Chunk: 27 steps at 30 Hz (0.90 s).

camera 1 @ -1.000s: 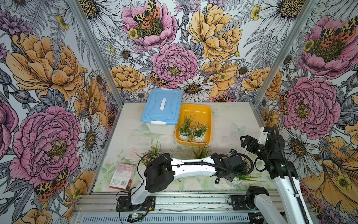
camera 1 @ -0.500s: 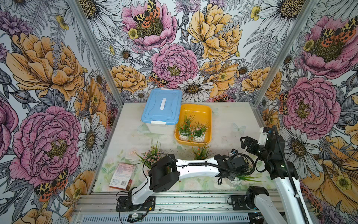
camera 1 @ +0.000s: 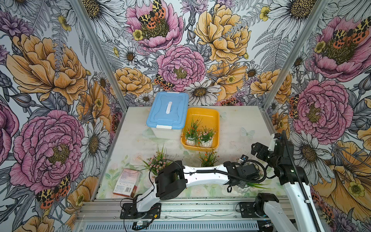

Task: Put the potted gypsophila into the storage box
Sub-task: Pick up the baby's breath potted plant from the center of the board.

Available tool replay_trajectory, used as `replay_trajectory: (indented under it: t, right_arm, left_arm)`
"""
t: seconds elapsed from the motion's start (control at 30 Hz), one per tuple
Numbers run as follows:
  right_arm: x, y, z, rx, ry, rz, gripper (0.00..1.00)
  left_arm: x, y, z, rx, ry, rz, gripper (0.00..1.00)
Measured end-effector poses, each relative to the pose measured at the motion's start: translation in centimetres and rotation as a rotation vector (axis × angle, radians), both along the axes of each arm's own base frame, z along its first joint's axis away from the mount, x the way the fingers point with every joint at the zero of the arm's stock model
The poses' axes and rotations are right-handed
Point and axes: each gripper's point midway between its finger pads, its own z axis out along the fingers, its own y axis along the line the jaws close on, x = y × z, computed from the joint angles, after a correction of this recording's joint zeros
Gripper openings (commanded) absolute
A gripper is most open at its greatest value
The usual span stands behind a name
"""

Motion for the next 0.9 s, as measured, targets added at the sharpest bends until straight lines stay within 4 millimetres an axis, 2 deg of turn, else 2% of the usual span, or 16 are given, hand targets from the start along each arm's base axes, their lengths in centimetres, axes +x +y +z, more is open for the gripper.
replay_trajectory:
  t: [0.2, 0.63, 0.77, 0.9]
  right_arm:
    - [0.0, -0.2, 0.0, -0.005, 0.000, -0.008, 0.96]
    - [0.0, -0.8, 0.3, -0.022, -0.005, -0.034, 0.97]
    - [0.0, -1.0, 0.3, -0.027, -0.005, -0.039, 0.99]
    - [0.0, -1.5, 1.0, -0.059, -0.012, -0.050, 1.00]
  left_arm:
    - [-0.1, 0.1, 0.3, 0.008, 0.000, -0.004, 0.00]
    - [0.6, 0.5, 1.0, 0.036, -0.052, -0.012, 0.00]
    - [1.0, 0.9, 1.4, 0.045, -0.070, -0.011, 0.00]
    - [1.9, 1.4, 2.7, 0.033, -0.080, 0.003, 0.00]
